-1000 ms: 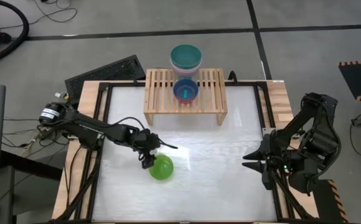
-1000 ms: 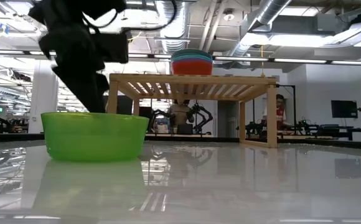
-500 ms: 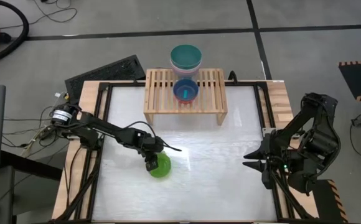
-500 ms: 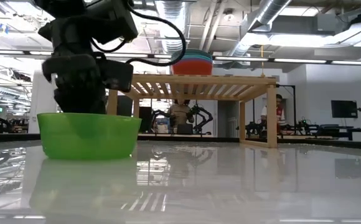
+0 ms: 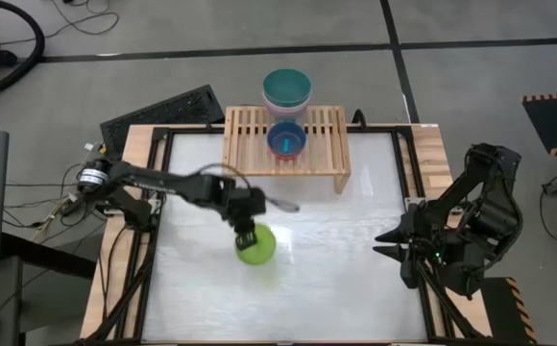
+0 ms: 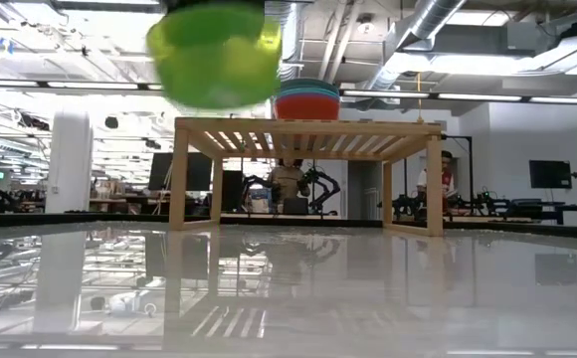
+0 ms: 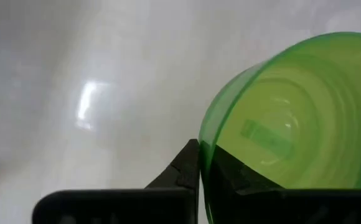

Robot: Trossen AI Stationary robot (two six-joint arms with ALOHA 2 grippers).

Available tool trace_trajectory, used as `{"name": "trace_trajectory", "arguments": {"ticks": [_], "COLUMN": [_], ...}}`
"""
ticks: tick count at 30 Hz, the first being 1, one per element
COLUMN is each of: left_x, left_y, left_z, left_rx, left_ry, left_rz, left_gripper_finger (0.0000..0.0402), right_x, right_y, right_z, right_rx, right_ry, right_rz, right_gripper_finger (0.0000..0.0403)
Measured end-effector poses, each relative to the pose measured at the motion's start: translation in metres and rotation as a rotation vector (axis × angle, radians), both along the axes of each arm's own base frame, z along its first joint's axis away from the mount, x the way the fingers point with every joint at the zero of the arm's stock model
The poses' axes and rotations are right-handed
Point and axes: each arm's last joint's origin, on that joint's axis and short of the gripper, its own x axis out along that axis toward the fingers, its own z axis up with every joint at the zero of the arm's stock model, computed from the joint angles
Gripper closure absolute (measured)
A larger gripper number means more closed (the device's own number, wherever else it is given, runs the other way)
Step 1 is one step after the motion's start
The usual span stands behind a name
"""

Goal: Place and stack bowls onto a shelf
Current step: Stack the green bowl on top of the blue bowl on the shelf

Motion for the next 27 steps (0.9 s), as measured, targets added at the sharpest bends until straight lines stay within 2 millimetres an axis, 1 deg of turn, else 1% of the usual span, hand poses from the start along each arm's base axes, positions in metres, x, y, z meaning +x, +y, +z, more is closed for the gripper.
{"name": "trace_trajectory", "arguments": {"ticks": [2,5,8,11,14,17,20,22,25,27], "left_x": [0.003,0.000,-0.007,-0.016,-0.025,-0.030,-0.027,-0.022,-0.009,-0.004], "left_y": [0.012,0.034,0.061,0.087,0.110,0.130,0.149,0.160,0.173,0.180], "left_z": [0.029,0.070,0.109,0.140,0.164,0.175,0.173,0.168,0.158,0.149], "left_rx": [0.027,0.084,0.170,0.243,0.312,0.344,0.329,0.309,0.287,0.278], "left_ry": [-0.031,-0.067,-0.125,-0.197,-0.274,-0.338,-0.368,-0.375,-0.379,-0.347], "left_rz": [0.004,0.042,0.170,0.326,0.452,0.577,0.651,0.697,0.717,0.732], "left_gripper_finger": [0.0401,0.0401,0.0401,0.0401,0.0401,0.0401,0.0401,0.0401,0.0401,0.0401], "right_x": [0.000,0.000,0.000,0.000,0.000,0.000,0.000,0.000,0.000,0.000], "right_y": [0.000,0.000,0.000,0.000,0.000,0.000,0.000,0.000,0.000,-0.001], "right_z": [0.000,0.000,0.000,0.000,0.000,0.000,0.000,0.000,0.000,0.000], "right_rx": [0.000,0.001,0.000,-0.001,-0.003,-0.003,-0.007,-0.017,-0.025,-0.027], "right_ry": [0.000,-0.001,-0.001,0.000,0.001,0.000,0.000,0.001,0.002,0.003], "right_rz": [0.000,0.000,0.000,0.000,0.000,-0.001,0.001,0.009,0.014,0.014], "right_gripper_finger": [0.0264,0.0264,0.0264,0.0264,0.0264,0.0264,0.0264,0.0264,0.0264,0.0264]}}
